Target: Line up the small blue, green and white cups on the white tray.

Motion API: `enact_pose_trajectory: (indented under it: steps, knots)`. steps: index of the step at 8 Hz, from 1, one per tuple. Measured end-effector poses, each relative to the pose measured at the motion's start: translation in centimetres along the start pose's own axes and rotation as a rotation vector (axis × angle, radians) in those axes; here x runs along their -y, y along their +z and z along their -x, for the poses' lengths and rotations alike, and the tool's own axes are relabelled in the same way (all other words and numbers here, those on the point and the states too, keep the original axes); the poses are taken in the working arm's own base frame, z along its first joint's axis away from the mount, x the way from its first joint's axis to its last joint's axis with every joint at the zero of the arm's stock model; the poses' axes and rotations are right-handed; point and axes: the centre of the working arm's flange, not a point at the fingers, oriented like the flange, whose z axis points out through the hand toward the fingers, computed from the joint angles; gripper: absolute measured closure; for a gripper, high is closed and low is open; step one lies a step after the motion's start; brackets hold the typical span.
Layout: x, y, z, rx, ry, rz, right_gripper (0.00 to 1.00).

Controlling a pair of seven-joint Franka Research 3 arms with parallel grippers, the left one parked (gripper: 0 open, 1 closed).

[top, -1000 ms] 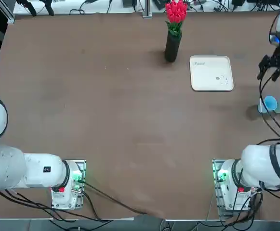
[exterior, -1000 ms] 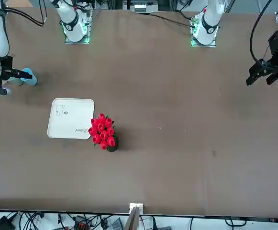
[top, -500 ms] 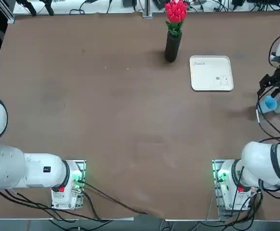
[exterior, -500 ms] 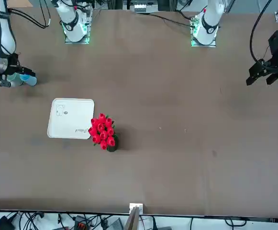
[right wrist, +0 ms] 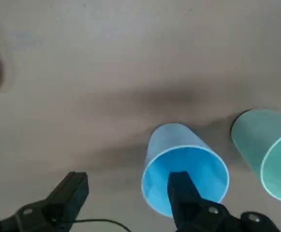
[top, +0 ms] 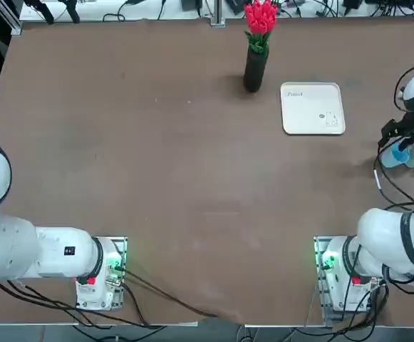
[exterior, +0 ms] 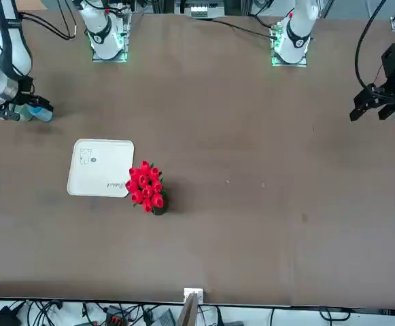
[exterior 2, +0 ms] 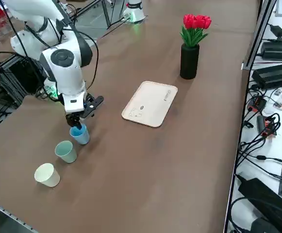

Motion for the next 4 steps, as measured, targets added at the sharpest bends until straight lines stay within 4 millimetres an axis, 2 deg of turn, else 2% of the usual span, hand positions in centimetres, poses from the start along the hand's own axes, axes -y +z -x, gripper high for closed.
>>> enact_pose_trajectory:
  steps: [2, 3, 4]
  knots:
    - [-0.5, 1.8, 0.8, -0.025, 0.003, 0.000, 0.05]
    - [-0.7, 2.3, 1.0, -0.025, 0.002, -0.001, 0.11]
    - [-0.9, 2.7, 1.0, -0.024, 0.006, -0.002, 0.31]
